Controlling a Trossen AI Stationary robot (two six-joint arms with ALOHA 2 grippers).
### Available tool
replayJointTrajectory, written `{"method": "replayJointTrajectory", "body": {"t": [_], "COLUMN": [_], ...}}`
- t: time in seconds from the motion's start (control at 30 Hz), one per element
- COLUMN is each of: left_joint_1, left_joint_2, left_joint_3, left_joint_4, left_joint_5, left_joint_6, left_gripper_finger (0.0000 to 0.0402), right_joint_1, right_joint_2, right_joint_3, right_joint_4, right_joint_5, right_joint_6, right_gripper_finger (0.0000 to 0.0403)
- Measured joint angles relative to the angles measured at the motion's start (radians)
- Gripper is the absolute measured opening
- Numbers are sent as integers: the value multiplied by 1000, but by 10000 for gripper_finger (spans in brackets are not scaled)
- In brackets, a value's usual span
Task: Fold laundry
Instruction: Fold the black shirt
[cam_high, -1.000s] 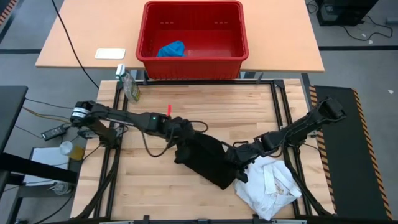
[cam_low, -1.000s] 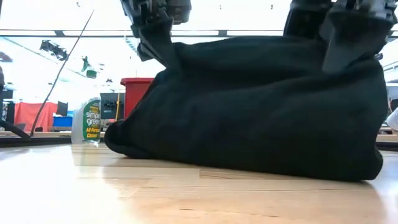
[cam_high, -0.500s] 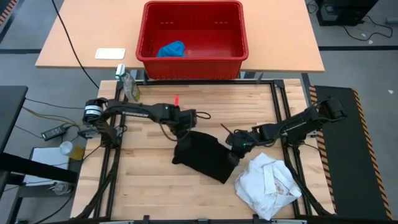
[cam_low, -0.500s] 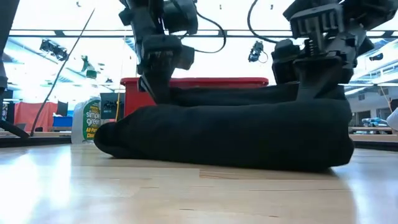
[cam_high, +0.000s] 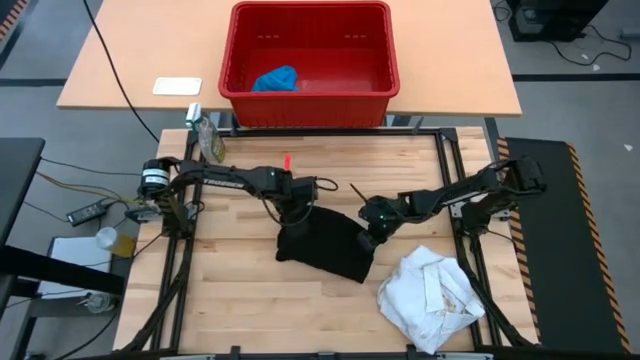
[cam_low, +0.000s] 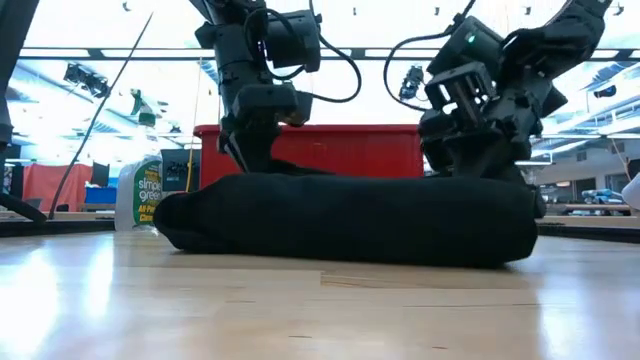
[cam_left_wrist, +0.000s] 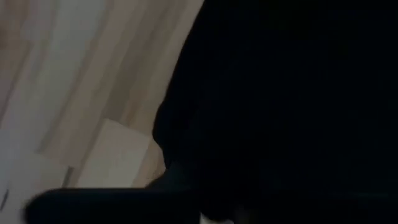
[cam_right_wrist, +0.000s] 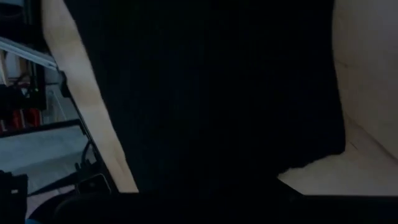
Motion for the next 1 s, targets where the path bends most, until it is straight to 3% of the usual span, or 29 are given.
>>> {"method": "replayJointTrajectory", "body": {"t": [0.23, 0.37, 0.5, 0.6, 0.8, 1.0], "left_joint_1": [-2, -2, -7, -37, -125, -174], "left_joint_2": [-50, -122, -198, -235, -237, -225], "left_joint_3": [21, 12, 12, 13, 10, 13], "left_joint_4": [-104, -115, -69, 28, 10, 65], "left_joint_5": [12, 13, 15, 75, 100, 91], "left_joint_6": [36, 92, 147, 153, 136, 95], "left_gripper_finger": [204, 243, 250, 245, 225, 208], "right_joint_1": [-4, -8, -10, -10, -10, -34], "right_joint_2": [48, 48, 47, 46, 27, 27], "right_joint_3": [32, 34, 34, 36, 133, 250], "right_joint_4": [-9, -14, -13, -12, -74, -213], "right_joint_5": [-31, -32, -33, -39, -77, -19], "right_joint_6": [-80, -113, -121, -103, -125, -206], "right_gripper_finger": [13, 13, 13, 13, 13, 13]}}
